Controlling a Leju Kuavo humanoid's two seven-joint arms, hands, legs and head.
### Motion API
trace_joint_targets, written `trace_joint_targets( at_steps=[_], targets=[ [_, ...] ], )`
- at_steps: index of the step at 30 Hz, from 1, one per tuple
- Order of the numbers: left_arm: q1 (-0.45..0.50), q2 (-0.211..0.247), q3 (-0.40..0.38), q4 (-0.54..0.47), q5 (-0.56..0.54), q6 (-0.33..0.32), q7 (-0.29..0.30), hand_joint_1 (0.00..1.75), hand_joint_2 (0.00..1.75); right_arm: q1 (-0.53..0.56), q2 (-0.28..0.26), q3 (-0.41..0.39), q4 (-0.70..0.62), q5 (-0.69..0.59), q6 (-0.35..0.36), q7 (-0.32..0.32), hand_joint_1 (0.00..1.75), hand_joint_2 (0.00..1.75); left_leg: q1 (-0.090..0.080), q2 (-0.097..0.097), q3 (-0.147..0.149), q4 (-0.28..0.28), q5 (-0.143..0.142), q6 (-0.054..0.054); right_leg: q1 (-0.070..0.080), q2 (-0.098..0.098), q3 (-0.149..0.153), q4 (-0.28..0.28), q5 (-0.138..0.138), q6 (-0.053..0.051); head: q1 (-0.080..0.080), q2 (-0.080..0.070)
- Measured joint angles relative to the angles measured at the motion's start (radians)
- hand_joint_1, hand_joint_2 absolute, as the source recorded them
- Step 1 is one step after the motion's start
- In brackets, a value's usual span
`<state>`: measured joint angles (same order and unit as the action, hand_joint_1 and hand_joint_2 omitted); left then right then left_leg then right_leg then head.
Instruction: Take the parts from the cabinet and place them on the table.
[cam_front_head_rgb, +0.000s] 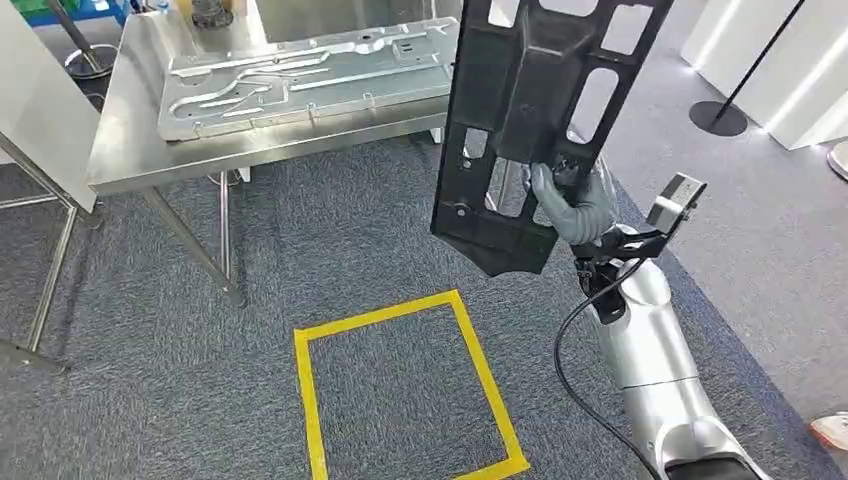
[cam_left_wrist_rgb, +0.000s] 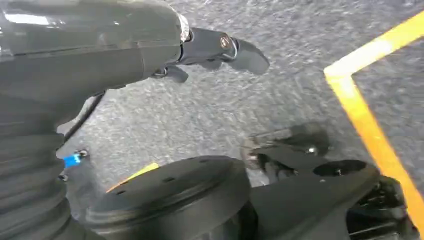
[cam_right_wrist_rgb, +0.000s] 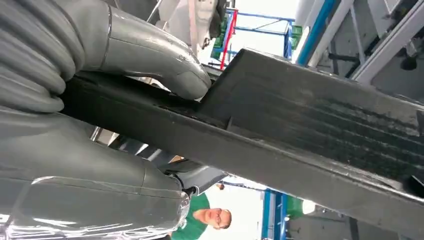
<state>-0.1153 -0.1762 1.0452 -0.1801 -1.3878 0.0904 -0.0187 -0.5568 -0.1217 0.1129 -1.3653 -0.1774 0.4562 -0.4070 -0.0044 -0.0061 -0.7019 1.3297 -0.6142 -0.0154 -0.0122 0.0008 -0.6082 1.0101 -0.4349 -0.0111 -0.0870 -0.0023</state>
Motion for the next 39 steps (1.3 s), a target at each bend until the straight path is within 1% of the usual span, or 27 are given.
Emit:
trace_joint_targets(
  at_steps=[1,2,4,6,9,10,11,12,14,15,16,17,19,20,21,24,25,26,27,29,30,31,32,33,35,37,39],
  targets=[
    [-0.002,0.000,0.000,0.000,0.000,0.000,0.000,0.00,1.75,0.001,0.000,0.000,0.000,0.000,0.000,0.000,1.75,1.75,0.000,0.000,0.000,-0.009,0.022,0.000,0.000,0.000,0.004,0.000,-0.003,0.000,0.000,0.000],
    [-0.001,0.000,0.000,0.000,-0.001,0.000,0.001,0.00,1.75,0.000,0.000,0.000,0.000,0.000,0.000,0.000,1.75,1.75,0.001,0.000,0.020,-0.064,0.065,0.002,0.000,0.001,0.008,0.002,-0.006,0.001,0.000,0.000],
    [0.002,0.000,0.000,0.000,-0.003,0.000,0.005,0.00,1.75,0.000,-0.001,0.000,0.000,0.000,-0.001,0.000,1.75,1.75,0.002,0.003,0.094,-0.237,0.166,0.010,0.000,0.003,0.020,0.003,-0.014,0.006,0.000,0.000],
    [0.008,0.000,0.000,0.000,-0.004,0.002,0.008,0.00,1.75,0.000,-0.003,0.000,0.000,0.000,-0.001,-0.001,1.75,1.75,-0.005,0.005,0.122,-0.307,0.167,0.016,0.006,0.005,0.014,0.007,-0.016,0.015,0.000,0.000],
    [0.010,0.000,0.000,0.000,0.000,0.005,0.009,0.00,1.75,0.005,-0.003,0.000,0.000,0.001,0.000,0.000,1.75,1.75,-0.005,0.001,0.118,-0.316,0.159,0.032,0.005,0.002,0.010,0.000,-0.011,0.030,0.000,0.000],
    [0.010,-0.001,0.000,0.000,0.003,0.006,0.009,0.00,1.75,0.004,-0.002,0.000,-0.001,0.001,0.000,0.000,1.75,1.75,0.003,0.001,0.127,-0.330,0.167,0.042,0.006,0.001,0.009,0.004,-0.019,0.037,0.000,0.000],
    [0.010,-0.002,0.000,0.000,0.003,0.006,0.009,0.00,1.75,0.003,0.005,0.000,-0.001,0.001,0.000,-0.001,1.75,1.75,0.001,0.002,0.132,-0.335,0.168,0.044,0.003,0.002,0.003,0.026,-0.033,0.040,0.000,0.000],
    [0.010,-0.002,0.000,0.000,0.003,0.007,0.009,0.00,1.75,-0.001,0.008,0.000,-0.001,0.001,0.000,-0.001,1.75,1.75,0.001,0.004,0.133,-0.335,0.167,0.051,0.003,0.002,-0.024,0.082,-0.065,0.042,0.000,0.000],
    [0.011,-0.002,0.000,0.000,0.004,0.008,0.009,0.00,1.75,0.002,0.013,0.000,0.000,0.001,0.000,-0.001,1.75,1.75,-0.002,0.004,0.133,-0.335,0.165,0.054,0.002,0.002,-0.112,0.249,-0.134,0.046,0.000,0.000],
    [0.012,-0.002,0.000,0.000,0.005,0.008,0.009,0.00,1.75,0.005,0.014,0.000,0.002,0.001,0.000,-0.001,1.75,1.75,-0.002,0.004,0.133,-0.334,0.164,0.055,0.001,0.002,-0.145,0.307,-0.147,0.047,0.000,0.000],
    [0.012,-0.002,0.001,0.000,0.005,0.007,0.008,0.00,1.75,0.008,0.014,0.000,0.003,0.001,0.000,0.000,1.75,1.75,-0.002,0.002,0.135,-0.334,0.162,0.055,0.000,0.002,-0.161,0.322,-0.134,0.048,0.000,0.000],
    [0.012,-0.002,0.001,0.000,0.005,0.007,0.007,0.00,1.75,0.009,0.014,0.000,0.003,0.001,0.000,0.000,1.75,1.75,-0.002,0.001,0.138,-0.333,0.160,0.053,-0.001,0.002,-0.149,0.284,-0.099,0.048,0.000,0.000],
    [0.013,-0.002,0.001,0.000,0.005,0.007,0.007,0.00,1.75,0.006,0.014,0.000,0.003,0.001,0.000,0.000,1.75,1.75,-0.001,-0.001,0.150,-0.330,0.150,0.048,-0.003,0.001,-0.065,0.104,0.002,0.046,0.000,0.000],
    [0.014,-0.002,0.001,0.000,0.005,0.007,0.007,0.00,1.75,0.004,0.014,0.000,0.003,0.001,0.000,0.000,1.75,1.75,-0.001,-0.001,0.152,-0.327,0.144,0.044,-0.003,0.001,-0.031,0.025,0.028,0.044,0.000,0.000],
    [0.013,-0.002,0.001,0.000,0.003,0.007,0.007,0.00,1.75,0.002,0.015,0.000,0.003,0.001,0.000,0.000,1.75,1.75,-0.009,-0.003,0.146,-0.320,0.138,0.036,0.003,0.003,-0.023,0.009,0.013,0.039,0.000,0.000],
    [0.014,-0.002,0.001,0.000,0.003,0.007,0.006,0.00,1.75,0.003,0.014,0.000,0.003,0.001,0.001,-0.001,1.75,1.75,-0.003,-0.002,0.150,-0.325,0.133,0.022,0.009,0.006,-0.027,0.012,0.008,0.021,0.000,0.000],
    [0.012,-0.002,0.001,0.000,0.003,0.007,0.005,0.00,1.75,0.002,0.014,0.000,0.003,0.001,0.000,-0.002,1.75,1.75,-0.007,-0.001,0.154,-0.323,0.125,0.014,0.001,0.006,-0.019,0.005,0.008,0.014,0.000,0.000],
    [0.014,-0.002,0.001,0.000,0.002,0.007,0.004,0.00,1.75,0.000,0.011,0.000,0.003,0.001,0.001,-0.002,1.75,1.75,-0.002,0.000,0.152,-0.306,0.118,0.010,0.000,0.006,-0.009,0.001,0.006,0.008,0.000,0.000],
    [0.013,-0.002,0.001,0.000,0.002,0.007,0.003,0.00,1.75,-0.003,0.009,0.000,0.003,0.001,0.002,-0.002,1.75,1.75,-0.002,0.000,0.130,-0.258,0.095,0.007,-0.001,0.004,-0.004,0.001,0.001,0.000,0.000,0.000],
    [0.011,0.000,0.002,0.000,0.003,0.006,-0.004,0.00,1.75,-0.004,0.009,0.000,0.003,0.000,0.002,-0.003,1.75,1.75,0.001,0.000,0.043,-0.095,0.028,0.001,0.001,0.003,0.004,0.002,-0.007,-0.004,0.000,0.000],
    [0.004,0.001,0.003,0.000,0.003,0.003,-0.006,0.00,1.75,-0.003,0.009,0.000,0.003,0.001,0.002,-0.003,1.75,1.75,0.001,0.000,0.005,-0.025,0.009,0.000,0.002,0.002,0.008,0.002,-0.011,-0.005,0.000,0.000],
    [-0.001,0.001,0.003,0.000,0.003,0.003,-0.006,0.00,1.75,-0.002,0.009,0.000,0.004,0.001,0.002,-0.003,1.75,1.75,0.001,0.000,-0.016,0.007,0.015,-0.001,0.002,0.002,0.013,0.003,-0.016,-0.005,0.000,0.000],
    [-0.001,0.001,0.003,0.000,0.003,0.003,-0.006,0.00,1.75,-0.002,0.009,0.000,0.005,0.001,0.002,-0.003,1.75,1.75,0.001,0.000,-0.010,-0.016,0.049,0.002,0.003,0.003,0.021,0.003,-0.021,-0.005,0.000,0.000],
    [0.001,0.001,0.003,0.000,0.002,0.003,-0.006,0.00,1.75,-0.002,0.009,0.000,0.006,0.001,0.002,-0.003,1.75,1.75,0.001,0.000,0.016,-0.079,0.098,0.006,0.003,0.004,0.031,0.003,-0.027,-0.005,0.000,0.000],
    [0.007,0.001,0.003,0.000,0.002,0.003,-0.005,0.00,1.75,-0.005,0.007,0.000,0.006,0.001,0.002,-0.003,1.75,1.75,-0.002,0.003,0.087,-0.257,0.202,0.020,0.003,0.005,0.050,0.003,-0.040,0.000,0.000,0.000],
    [0.011,0.001,0.003,0.000,0.001,0.003,-0.003,0.00,1.75,-0.009,0.006,0.000,0.010,0.000,0.002,-0.005,1.75,1.75,-0.011,0.004,0.113,-0.308,0.179,0.028,0.006,0.007,0.047,0.001,-0.043,0.011,0.000,0.000],
    [0.013,0.001,0.003,0.000,0.002,0.003,-0.003,0.00,1.75,-0.007,0.006,0.000,0.011,0.001,0.002,-0.005,1.75,1.75,-0.011,0.002,0.111,-0.321,0.169,0.034,0.008,0.004,0.043,0.005,-0.037,0.022,0.000,0.000]
  ],
)
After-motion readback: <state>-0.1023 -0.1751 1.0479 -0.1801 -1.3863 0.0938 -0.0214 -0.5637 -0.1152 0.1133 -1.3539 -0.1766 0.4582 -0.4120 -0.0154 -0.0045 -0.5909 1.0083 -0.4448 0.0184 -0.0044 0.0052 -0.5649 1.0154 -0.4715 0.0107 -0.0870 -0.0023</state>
